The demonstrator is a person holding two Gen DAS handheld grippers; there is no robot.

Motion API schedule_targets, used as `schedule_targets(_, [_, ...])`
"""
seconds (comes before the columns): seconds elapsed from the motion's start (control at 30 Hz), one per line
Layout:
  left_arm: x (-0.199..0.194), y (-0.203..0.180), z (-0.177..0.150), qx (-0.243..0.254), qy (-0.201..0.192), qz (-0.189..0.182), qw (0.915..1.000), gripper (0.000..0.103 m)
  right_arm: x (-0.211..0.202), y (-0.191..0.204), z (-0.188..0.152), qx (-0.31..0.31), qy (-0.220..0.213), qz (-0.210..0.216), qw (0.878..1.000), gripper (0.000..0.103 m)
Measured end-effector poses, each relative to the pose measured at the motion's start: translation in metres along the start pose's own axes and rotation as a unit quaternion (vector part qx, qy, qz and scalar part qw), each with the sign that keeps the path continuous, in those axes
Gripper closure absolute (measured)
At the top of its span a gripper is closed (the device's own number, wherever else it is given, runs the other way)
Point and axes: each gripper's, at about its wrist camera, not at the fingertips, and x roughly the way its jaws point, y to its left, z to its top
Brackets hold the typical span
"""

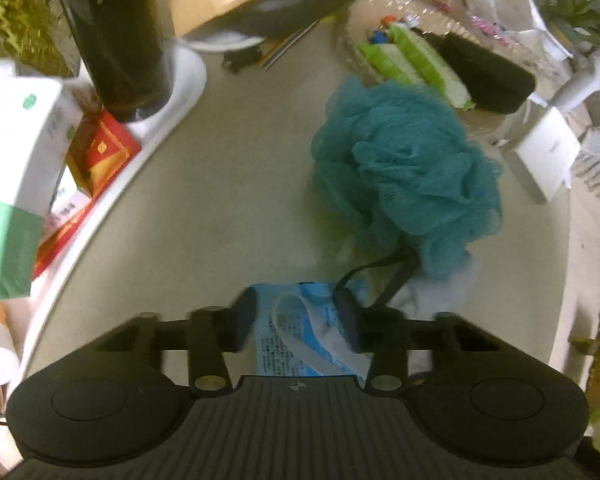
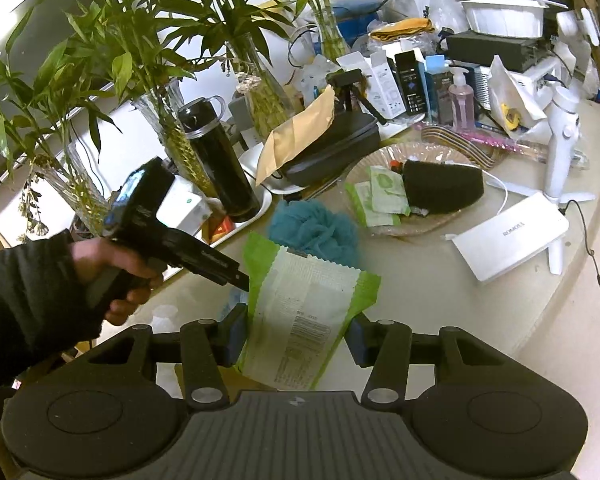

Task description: Organize soft objects

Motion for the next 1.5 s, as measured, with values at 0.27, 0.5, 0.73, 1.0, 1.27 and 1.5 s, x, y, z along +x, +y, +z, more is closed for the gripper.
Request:
schedule_targets(0.27, [-0.002,0.007,-0.003,-0.021,-0.008,0.001,0.9997,0.1,-0.005,-0.003,-0.003,0.004,-0.007,0.006,1.0,0.05])
schedule_targets(0.5, [-0.037,0.011,-0.008,-0.031,-0.047,0.017,0.9983,0.1,-0.011,0.002,-0.004,-0.004,-0.01,0.005,1.0,0.05])
schedule_targets(0.73, [-0.08,0.007,-0.025,-0.015,-0.092,0.019,0.9954,0.1,-0.026,0.011,0.0,-0.012,-0.022,-0.001,1.0,0.05])
schedule_targets(1.0, [-0.13,-0.006,-0.046,0.012,-0.145,0.025,0.989,0.1,-0.051,0.035,0.001,-0.044,-0.038,-0.002,0.998,0.05])
schedule_targets(1.27, [-0.183,-0.011,-0.074,0.014,-0.199,0.011,0.9798,0.1,-0.076,0.055,0.003,-0.059,-0.055,0.001,0.997,0.05])
schedule_targets(1.5, [-0.223,-0.008,-0.102,0.009,-0.233,0.0,0.9724,0.1,-0.097,0.073,0.0,-0.077,-0.065,0.012,0.995,0.05])
